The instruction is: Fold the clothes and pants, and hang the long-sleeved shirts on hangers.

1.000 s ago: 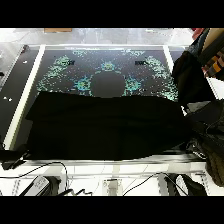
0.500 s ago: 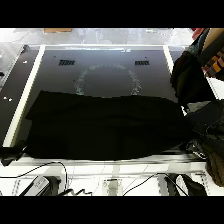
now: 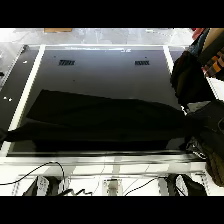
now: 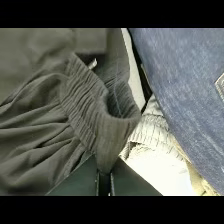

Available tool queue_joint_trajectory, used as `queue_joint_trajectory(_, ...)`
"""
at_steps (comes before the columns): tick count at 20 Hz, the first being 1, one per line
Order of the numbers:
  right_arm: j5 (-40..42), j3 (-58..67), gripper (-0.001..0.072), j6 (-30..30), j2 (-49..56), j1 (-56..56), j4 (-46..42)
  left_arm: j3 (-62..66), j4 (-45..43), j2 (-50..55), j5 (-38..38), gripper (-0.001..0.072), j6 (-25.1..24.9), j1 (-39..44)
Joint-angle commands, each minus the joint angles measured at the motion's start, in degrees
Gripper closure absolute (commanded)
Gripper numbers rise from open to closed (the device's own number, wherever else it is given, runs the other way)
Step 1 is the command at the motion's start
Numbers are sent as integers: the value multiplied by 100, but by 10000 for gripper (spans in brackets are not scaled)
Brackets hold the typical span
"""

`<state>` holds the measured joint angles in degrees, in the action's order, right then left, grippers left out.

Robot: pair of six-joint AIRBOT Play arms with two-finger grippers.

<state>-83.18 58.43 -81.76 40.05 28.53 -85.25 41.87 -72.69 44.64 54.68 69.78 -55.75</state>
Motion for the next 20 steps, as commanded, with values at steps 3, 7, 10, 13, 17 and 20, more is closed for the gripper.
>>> queue_joint_trajectory(3, 380, 286, 691, -289, 22, -2, 256, 157, 186, -391, -1622, 700, -13, 138)
queue_joint_trajectory(7, 1886, 39, 691, -466, 310, -2, 942, 160, 289, 396, -2258, 701, 157, 1239)
queue_joint_trajectory(10, 2002, -7, 691, -675, 960, -2, 942, 177, 286, 1204, -3368, 701, 490, 2446)
queue_joint_trajectory(13, 2280, -4, 691, -885, 1779, -2, 968, 568, 271, 2245, -4046, 701, 697, 3263)
queue_joint_trajectory(17, 3101, 2, 690, -1276, 2756, -2, 1403, 1598, 273, 3427, -4057, 701, 1167, 3700)
queue_joint_trajectory(20, 4074, 2, 691, -1276, 3147, -7, 2109, 2306, 293, 4057, -4061, 698, 1364, 3847)
